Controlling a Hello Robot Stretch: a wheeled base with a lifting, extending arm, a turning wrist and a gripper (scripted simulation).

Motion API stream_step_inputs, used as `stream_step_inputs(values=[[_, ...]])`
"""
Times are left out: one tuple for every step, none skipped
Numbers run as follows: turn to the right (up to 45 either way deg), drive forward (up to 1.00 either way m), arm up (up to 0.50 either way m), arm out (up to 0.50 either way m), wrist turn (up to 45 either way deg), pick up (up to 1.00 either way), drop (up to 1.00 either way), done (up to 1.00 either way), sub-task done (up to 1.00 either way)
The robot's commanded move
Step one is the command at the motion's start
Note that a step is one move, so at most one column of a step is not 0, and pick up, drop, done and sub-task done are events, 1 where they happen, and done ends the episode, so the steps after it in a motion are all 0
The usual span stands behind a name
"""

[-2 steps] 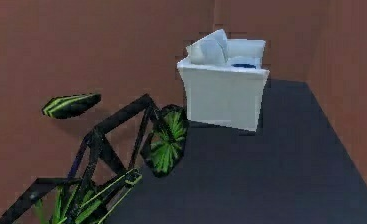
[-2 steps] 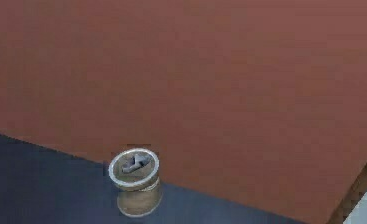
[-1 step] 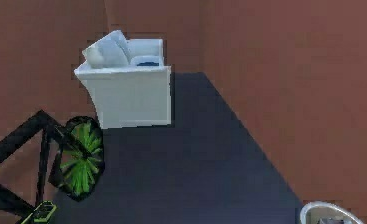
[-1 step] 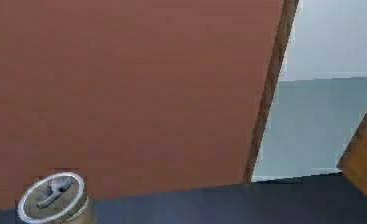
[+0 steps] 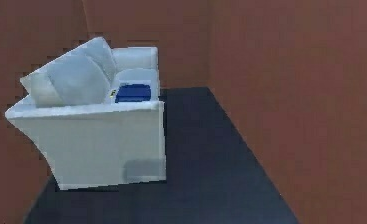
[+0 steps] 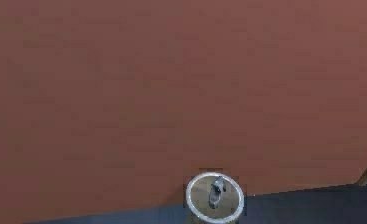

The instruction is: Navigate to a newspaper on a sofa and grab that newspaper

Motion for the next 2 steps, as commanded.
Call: stream_step_inputs(values=[[9.0,0.00,0.00,0.00,0.0,0.00,0.00,0.00,0.00],[0.0,0.05,0.00,0.00,0.0,0.00,0.00,0.00,0.00]])
